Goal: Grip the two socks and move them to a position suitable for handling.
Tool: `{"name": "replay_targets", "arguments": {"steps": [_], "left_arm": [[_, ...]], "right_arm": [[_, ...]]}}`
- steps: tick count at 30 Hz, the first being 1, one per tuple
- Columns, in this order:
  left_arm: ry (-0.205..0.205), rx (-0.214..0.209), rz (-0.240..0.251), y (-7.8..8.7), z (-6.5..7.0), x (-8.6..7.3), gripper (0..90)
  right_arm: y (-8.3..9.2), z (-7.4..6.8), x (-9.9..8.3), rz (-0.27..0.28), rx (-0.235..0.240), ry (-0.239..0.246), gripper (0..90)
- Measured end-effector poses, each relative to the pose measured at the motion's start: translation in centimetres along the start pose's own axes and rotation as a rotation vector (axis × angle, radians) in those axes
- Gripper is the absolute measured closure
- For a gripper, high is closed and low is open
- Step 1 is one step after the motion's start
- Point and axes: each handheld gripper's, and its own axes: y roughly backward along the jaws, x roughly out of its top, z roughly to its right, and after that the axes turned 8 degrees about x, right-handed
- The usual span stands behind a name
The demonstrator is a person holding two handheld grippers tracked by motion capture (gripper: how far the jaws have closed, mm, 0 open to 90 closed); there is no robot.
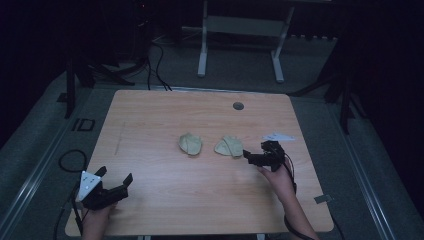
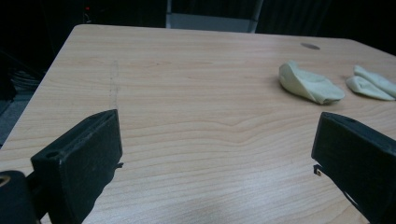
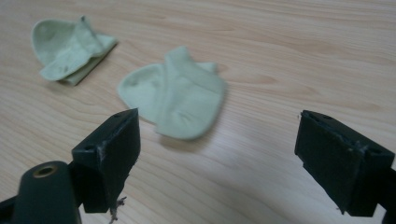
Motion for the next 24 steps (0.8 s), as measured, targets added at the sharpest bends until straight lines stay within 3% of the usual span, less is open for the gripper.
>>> {"name": "replay_targets", "arguments": {"steps": [4, 6, 8, 17, 24], "left_arm": [[-0.010, -0.005, -0.006, -0.1, 0.1, 0.0, 2.0], [-0.012, -0.007, -0.008, -0.1, 0.1, 0.0, 2.0], [-0.014, -0.006, -0.011, -0.1, 0.1, 0.0, 2.0], [-0.005, -0.009, -0.008, -0.1, -0.2, 0.0, 1.9], [-0.002, -0.015, -0.013, -0.2, -0.4, -0.1, 1.9]], "right_arm": [[-1.3, -0.7, 0.8, -0.020, 0.029, 0.020, 14.2], [-3.0, -1.3, 1.4, -0.049, 0.040, 0.031, 15.9], [-4.0, -1.7, 1.6, -0.067, 0.046, 0.040, 21.3], [-7.5, -2.8, 3.0, -0.164, 0.025, 0.126, 28.6], [-9.8, -2.6, 3.5, -0.233, 0.004, 0.130, 32.0]]}}
